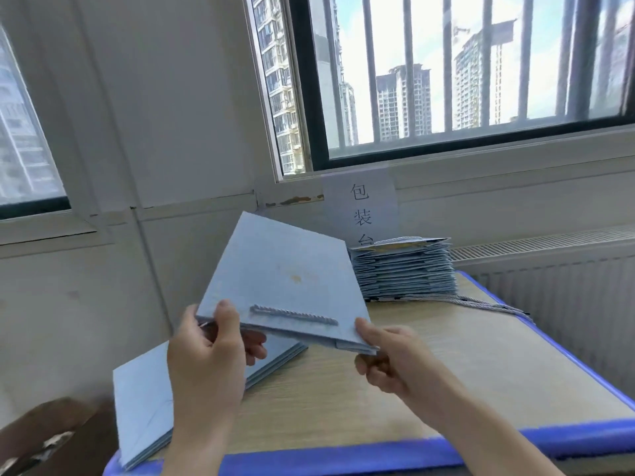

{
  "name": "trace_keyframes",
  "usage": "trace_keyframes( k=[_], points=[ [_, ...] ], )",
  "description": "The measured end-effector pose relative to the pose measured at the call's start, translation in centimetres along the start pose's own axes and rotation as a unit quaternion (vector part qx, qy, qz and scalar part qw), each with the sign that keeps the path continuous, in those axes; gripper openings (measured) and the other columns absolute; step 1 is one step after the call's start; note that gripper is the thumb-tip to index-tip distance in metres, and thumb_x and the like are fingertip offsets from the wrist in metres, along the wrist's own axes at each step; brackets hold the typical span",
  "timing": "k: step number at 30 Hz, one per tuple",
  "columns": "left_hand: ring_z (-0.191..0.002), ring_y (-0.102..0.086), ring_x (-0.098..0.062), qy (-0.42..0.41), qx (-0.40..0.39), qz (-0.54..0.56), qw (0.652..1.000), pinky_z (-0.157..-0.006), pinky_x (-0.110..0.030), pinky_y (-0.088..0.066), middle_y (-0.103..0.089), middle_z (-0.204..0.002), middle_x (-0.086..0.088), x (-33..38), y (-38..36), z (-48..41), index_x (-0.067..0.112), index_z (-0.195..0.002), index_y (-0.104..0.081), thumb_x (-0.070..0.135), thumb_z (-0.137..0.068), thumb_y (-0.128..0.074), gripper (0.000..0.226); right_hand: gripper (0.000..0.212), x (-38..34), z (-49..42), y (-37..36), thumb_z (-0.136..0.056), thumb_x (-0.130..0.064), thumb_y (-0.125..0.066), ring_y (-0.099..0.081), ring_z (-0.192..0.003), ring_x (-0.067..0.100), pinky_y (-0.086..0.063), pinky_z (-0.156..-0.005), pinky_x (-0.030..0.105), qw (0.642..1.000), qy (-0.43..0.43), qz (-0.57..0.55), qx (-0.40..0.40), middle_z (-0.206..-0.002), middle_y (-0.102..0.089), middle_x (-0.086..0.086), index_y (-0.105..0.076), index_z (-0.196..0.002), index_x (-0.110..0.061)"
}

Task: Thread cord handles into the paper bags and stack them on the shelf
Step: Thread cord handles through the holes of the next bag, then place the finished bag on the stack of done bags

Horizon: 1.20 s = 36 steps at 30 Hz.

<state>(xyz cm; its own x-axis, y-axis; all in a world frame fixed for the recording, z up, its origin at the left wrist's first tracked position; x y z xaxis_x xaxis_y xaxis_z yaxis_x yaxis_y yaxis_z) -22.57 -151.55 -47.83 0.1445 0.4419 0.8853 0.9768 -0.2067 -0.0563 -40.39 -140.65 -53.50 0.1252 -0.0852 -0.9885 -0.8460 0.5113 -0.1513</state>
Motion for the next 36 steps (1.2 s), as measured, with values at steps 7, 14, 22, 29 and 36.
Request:
trace_keyframes(
  k=[7, 14, 22, 29, 36],
  points=[
    [-0.042, -0.056, -0.016, 0.193, -0.050, 0.110, 0.974, -0.042, -0.019, -0.042, -0.067, -0.060, -0.016, -2.5, 0.0, -0.2, 0.002, -0.082, -0.066, 0.008, -0.092, -0.063, 0.012, 0.023, -0.9, -1.0, 0.0, -0.101, -0.015, -0.056, -0.023, -0.041, 0.008, -0.021, -0.035, 0.016, 0.999, -0.024, -0.032, 0.035, -0.056, -0.045, 0.004, -0.051, -0.079, -0.008],
    [-0.052, -0.060, -0.020, 0.228, -0.081, 0.158, 0.957, -0.051, -0.024, -0.051, -0.069, -0.070, -0.020, -4.1, 0.1, 0.5, -0.001, -0.098, -0.064, 0.012, -0.094, -0.062, 0.014, 0.028, -1.1, -1.4, -0.1, -0.100, -0.027, -0.060, -0.027, -0.038, 0.010, -0.022, -0.035, 0.018, 0.995, -0.054, 0.033, 0.082, -0.058, -0.049, 0.008, -0.055, -0.080, -0.009],
    [-0.039, -0.048, -0.012, 0.270, -0.071, 0.100, 0.955, -0.041, -0.019, -0.038, -0.061, -0.055, -0.011, -4.4, 0.8, -0.1, -0.001, -0.091, -0.065, 0.016, -0.099, -0.054, 0.022, 0.035, -1.1, -1.4, 0.3, -0.097, -0.005, -0.057, -0.023, -0.039, 0.012, -0.020, -0.035, 0.019, 0.993, -0.034, 0.005, 0.110, -0.053, -0.045, 0.008, -0.047, -0.065, -0.010],
    [-0.042, -0.049, -0.012, 0.221, -0.114, 0.037, 0.968, -0.047, -0.023, -0.041, -0.064, -0.058, -0.011, -3.6, 1.4, -1.6, 0.005, -0.093, -0.065, 0.019, -0.097, -0.062, 0.015, 0.031, -2.4, -2.2, 0.6, -0.098, -0.007, -0.058, -0.026, -0.039, 0.012, -0.021, -0.035, 0.019, 0.992, 0.005, 0.028, 0.123, -0.054, -0.045, 0.009, -0.052, -0.067, -0.007],
    [-0.037, -0.043, -0.007, 0.167, -0.117, -0.059, 0.977, -0.041, -0.018, -0.038, -0.059, -0.048, -0.001, -4.0, -0.6, -12.5, 0.004, -0.089, -0.063, 0.018, -0.094, -0.066, 0.016, 0.038, -7.4, -9.2, -0.9, -0.095, -0.021, -0.067, -0.034, -0.035, 0.009, -0.028, -0.039, 0.018, 0.980, 0.052, 0.125, 0.149, -0.045, -0.048, -0.001, -0.054, -0.060, -0.010]
  ],
)
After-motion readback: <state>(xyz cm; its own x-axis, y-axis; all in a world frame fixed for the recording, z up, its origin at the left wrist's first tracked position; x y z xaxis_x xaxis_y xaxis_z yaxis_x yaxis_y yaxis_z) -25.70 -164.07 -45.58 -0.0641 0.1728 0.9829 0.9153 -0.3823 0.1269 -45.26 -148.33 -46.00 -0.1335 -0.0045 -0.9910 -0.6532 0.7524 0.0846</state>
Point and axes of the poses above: each hand's wrist, its own z-axis away from the middle knuckle, its own y-axis out of the back of the hand, x = y × z, the point moved 2 cm from there along -z, towards the middle knuckle
